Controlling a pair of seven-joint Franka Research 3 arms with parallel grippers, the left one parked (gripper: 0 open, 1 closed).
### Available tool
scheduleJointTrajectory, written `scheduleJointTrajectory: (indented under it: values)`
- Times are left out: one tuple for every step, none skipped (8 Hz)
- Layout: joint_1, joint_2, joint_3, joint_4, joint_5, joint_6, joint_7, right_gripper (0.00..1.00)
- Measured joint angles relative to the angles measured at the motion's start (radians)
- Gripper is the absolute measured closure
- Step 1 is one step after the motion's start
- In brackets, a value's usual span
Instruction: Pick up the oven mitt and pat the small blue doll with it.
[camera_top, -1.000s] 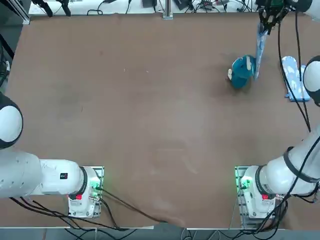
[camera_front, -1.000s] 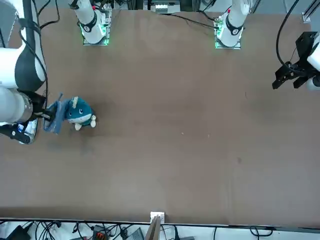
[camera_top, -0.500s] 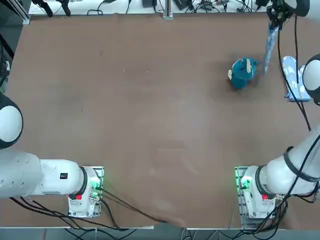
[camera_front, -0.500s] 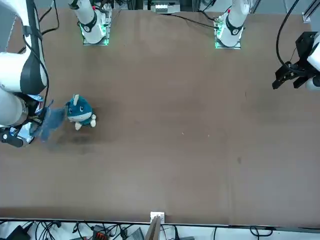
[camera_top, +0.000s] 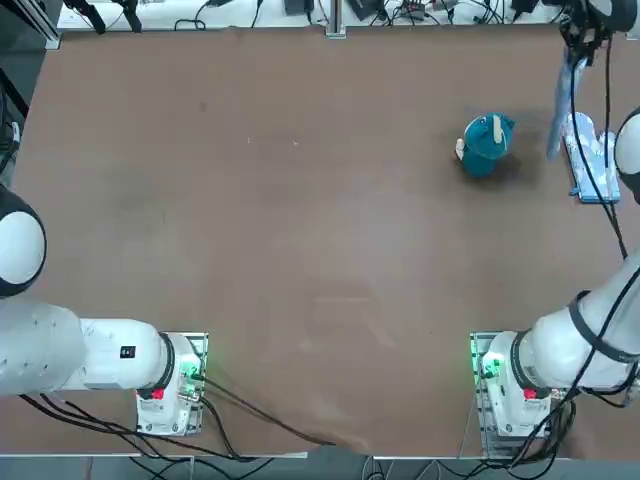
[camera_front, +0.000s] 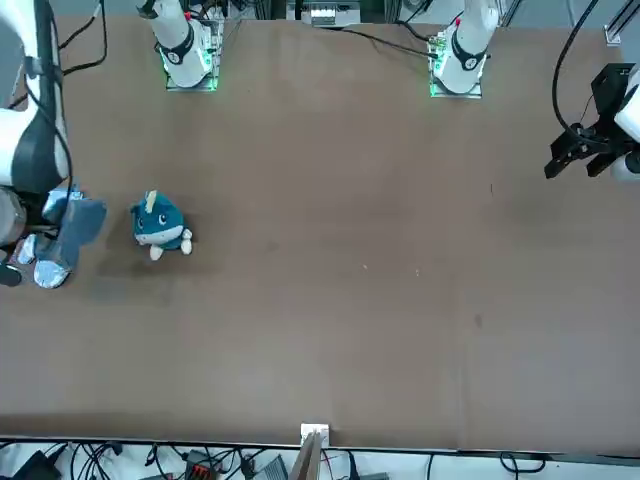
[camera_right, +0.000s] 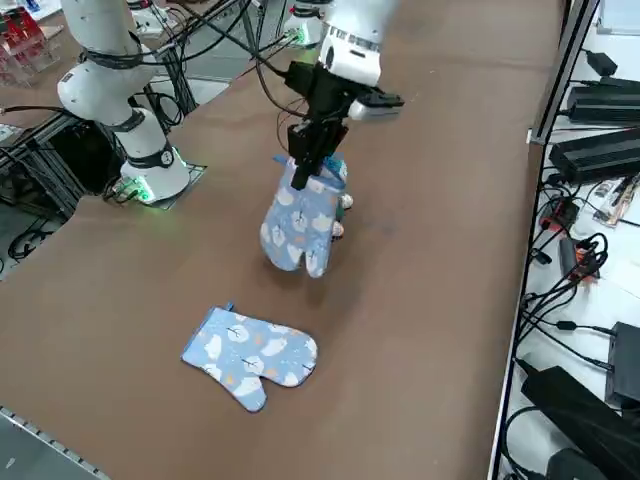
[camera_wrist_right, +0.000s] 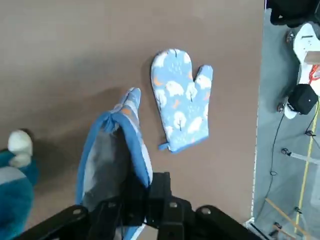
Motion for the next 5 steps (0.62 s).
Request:
scheduleJointTrajectory:
  values:
    - [-0.023, 0.0, -0.001, 0.0, -0.001, -0.004, -0.047, 0.96]
    - [-0.052, 0.0, -0.003, 0.0, -0.017, -0.004, -0.105, 0.96]
    - [-0.084, 0.0, -0.003, -0.003, -0.065, 0.002, -0.171, 0.96]
    - [-0.111, -0.002, -0.004, -0.018, -0.125, 0.033, -0.225, 0.96]
    - [-0.136, -0.011, -0.004, -0.058, -0.177, 0.098, -0.261, 0.96]
